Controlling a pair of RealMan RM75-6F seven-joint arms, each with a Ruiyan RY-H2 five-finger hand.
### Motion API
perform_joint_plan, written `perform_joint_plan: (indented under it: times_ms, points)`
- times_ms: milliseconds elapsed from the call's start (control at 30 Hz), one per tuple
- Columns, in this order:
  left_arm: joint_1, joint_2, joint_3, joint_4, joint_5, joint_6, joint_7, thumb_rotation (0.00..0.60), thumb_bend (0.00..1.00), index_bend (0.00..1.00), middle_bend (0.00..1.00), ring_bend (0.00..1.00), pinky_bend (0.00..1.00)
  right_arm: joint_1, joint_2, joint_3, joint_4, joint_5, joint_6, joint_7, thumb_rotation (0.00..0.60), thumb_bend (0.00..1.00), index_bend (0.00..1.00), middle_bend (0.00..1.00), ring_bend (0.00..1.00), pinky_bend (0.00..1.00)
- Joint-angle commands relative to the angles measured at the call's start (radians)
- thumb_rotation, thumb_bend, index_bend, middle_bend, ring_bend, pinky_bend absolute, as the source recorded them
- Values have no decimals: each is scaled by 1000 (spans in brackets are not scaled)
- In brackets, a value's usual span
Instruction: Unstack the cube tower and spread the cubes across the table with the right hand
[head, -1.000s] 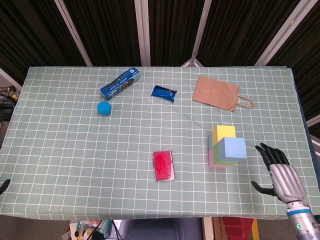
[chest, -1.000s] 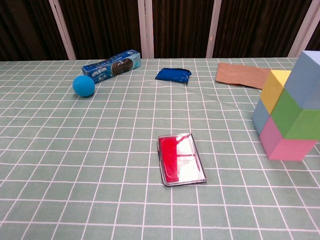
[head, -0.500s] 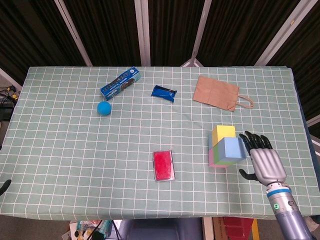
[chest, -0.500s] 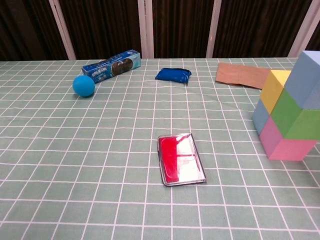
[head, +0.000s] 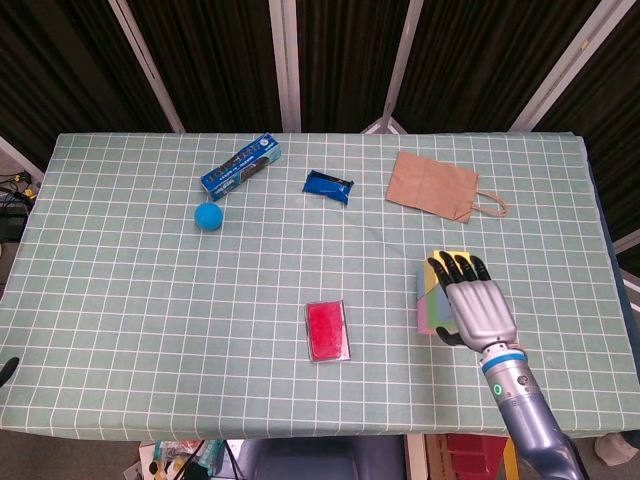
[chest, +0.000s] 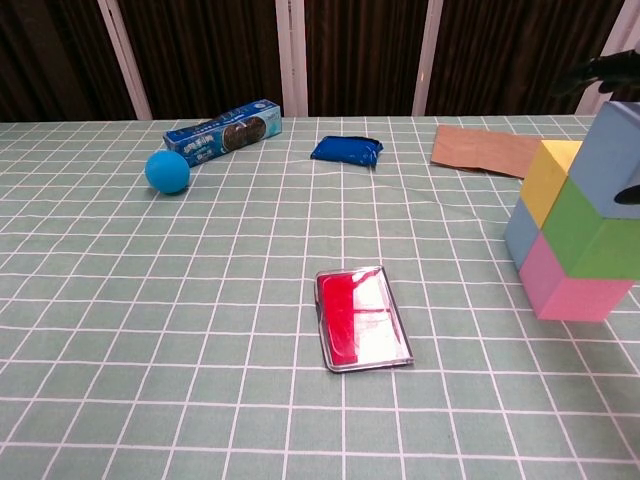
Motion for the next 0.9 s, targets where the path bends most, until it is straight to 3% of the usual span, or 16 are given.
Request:
perform_joint_plan:
  times_ms: [33, 200, 567, 900]
  points:
    - [-1, 1, -1, 0, -3, -2, -1, 600, 322, 70, 0, 0, 9, 28, -30, -4, -1, 32, 38, -38, 600, 262, 0, 78, 94, 0]
    - [-2, 0, -4, -2, -7, -5, 2, 600, 322, 70, 0, 0, 9, 54, -49, -11, -1, 66, 89, -76, 600, 262, 0, 179, 217, 0]
    - [-3, -7, -4, -9, -11, -11, 23, 600, 322, 73, 0, 0, 9, 81, -26, -29, -1, 94, 118, -87, 600, 262, 0, 218, 279, 0]
    - [-2, -3, -2, -13, -11, -13, 13, 600, 322, 98, 0, 0, 9, 88, -11, -69, 7, 50, 95, -77, 600, 262, 44, 420, 492, 0]
